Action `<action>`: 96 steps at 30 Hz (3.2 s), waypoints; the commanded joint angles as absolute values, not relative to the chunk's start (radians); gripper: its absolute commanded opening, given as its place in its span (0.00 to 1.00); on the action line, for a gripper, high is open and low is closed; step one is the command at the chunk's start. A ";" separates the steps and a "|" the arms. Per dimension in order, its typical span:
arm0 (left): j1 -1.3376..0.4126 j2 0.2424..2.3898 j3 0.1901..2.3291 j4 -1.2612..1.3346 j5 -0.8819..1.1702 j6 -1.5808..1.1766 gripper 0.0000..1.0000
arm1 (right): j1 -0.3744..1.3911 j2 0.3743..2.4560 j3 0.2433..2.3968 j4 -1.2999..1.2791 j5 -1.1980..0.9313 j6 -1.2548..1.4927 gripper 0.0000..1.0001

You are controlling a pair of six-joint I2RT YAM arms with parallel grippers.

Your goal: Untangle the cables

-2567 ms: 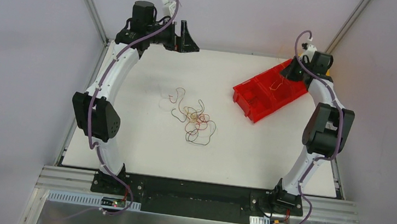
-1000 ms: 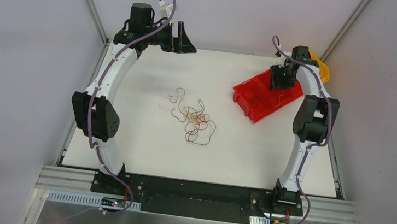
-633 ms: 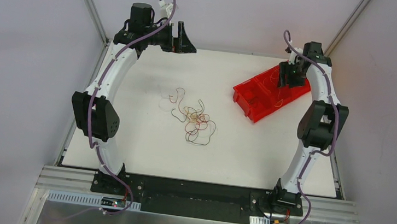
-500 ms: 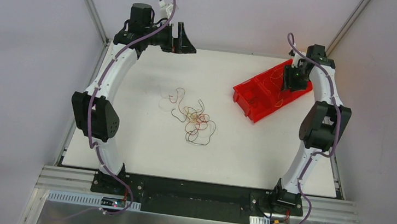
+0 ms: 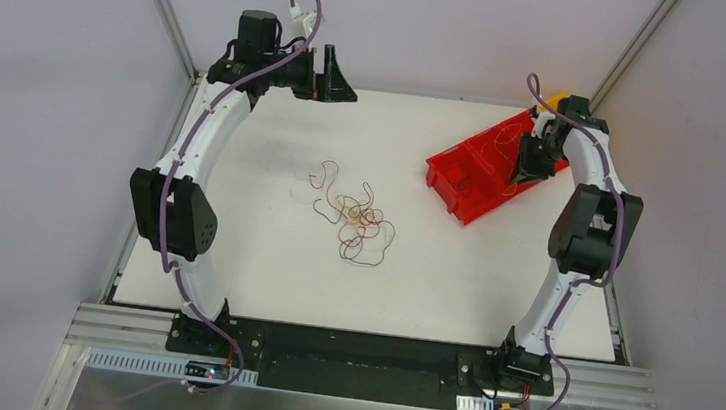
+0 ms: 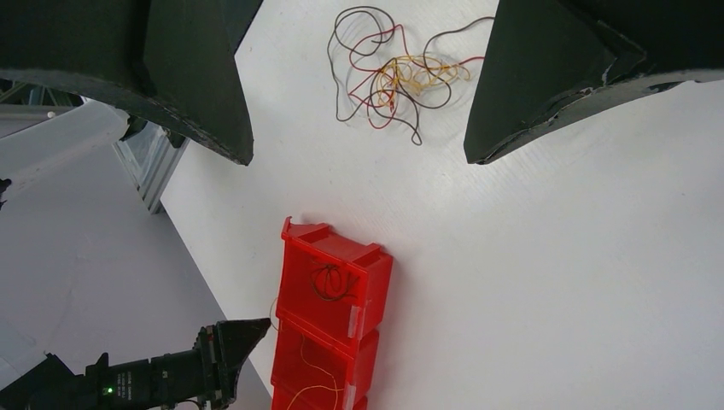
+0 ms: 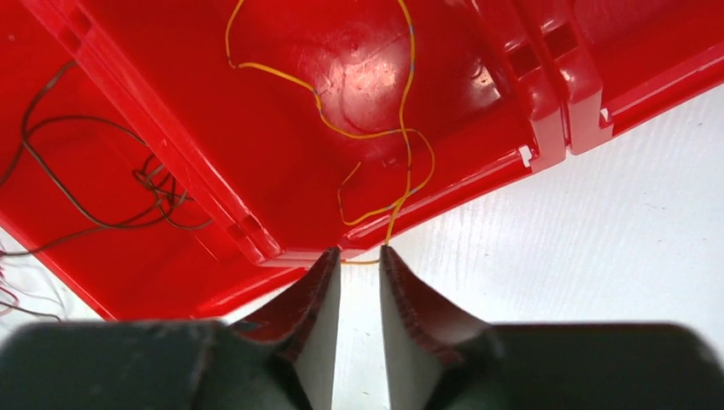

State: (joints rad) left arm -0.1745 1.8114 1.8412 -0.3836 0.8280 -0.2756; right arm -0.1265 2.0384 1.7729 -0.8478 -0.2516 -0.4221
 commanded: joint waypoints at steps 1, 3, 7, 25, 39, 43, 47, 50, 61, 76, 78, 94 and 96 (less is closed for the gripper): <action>-0.161 1.753 1.840 -0.372 0.838 -0.253 0.99 | -0.113 2.056 1.792 -0.808 -0.261 -0.383 0.21; -0.159 1.753 1.840 -0.376 0.838 -0.252 0.99 | -0.106 2.069 1.802 -0.804 -0.247 -0.390 0.18; -0.156 1.753 1.847 -0.380 0.836 -0.250 0.99 | -0.104 2.086 1.839 -0.827 -0.206 -0.402 0.19; -0.155 1.758 1.833 -0.389 0.839 -0.253 0.99 | -0.126 2.009 1.780 -0.806 -0.187 -0.440 0.33; -0.154 1.778 1.850 -0.396 0.840 -0.258 0.99 | -0.149 2.092 1.826 -0.794 -0.149 -0.445 0.32; -0.154 1.778 1.850 -0.399 0.837 -0.257 0.99 | -0.149 2.122 1.841 -0.784 -0.155 -0.433 0.32; -0.154 1.781 1.851 -0.401 0.834 -0.256 0.99 | -0.145 2.145 1.851 -0.782 -0.166 -0.422 0.31; -0.153 1.781 1.853 -0.403 0.830 -0.258 0.99 | -0.141 2.153 1.853 -0.781 -0.176 -0.415 0.25; -0.153 1.798 1.864 -0.409 0.825 -0.274 0.99 | -0.130 2.093 1.862 -0.724 -0.238 -0.360 0.00; -0.151 1.806 1.862 -0.455 0.809 -0.239 0.99 | -0.087 2.188 1.856 -0.633 -0.224 -0.412 0.00; -0.145 1.802 1.842 -0.474 0.806 -0.223 0.99 | -0.089 2.150 1.816 -0.644 -0.232 -0.431 0.00; -0.141 1.804 1.680 -0.521 0.741 -0.084 0.99 | -0.104 1.918 1.822 -0.719 -0.316 -0.486 0.39; -0.140 1.807 1.673 -0.528 0.707 -0.059 0.99 | -0.103 1.943 1.882 -0.737 -0.340 -0.467 0.51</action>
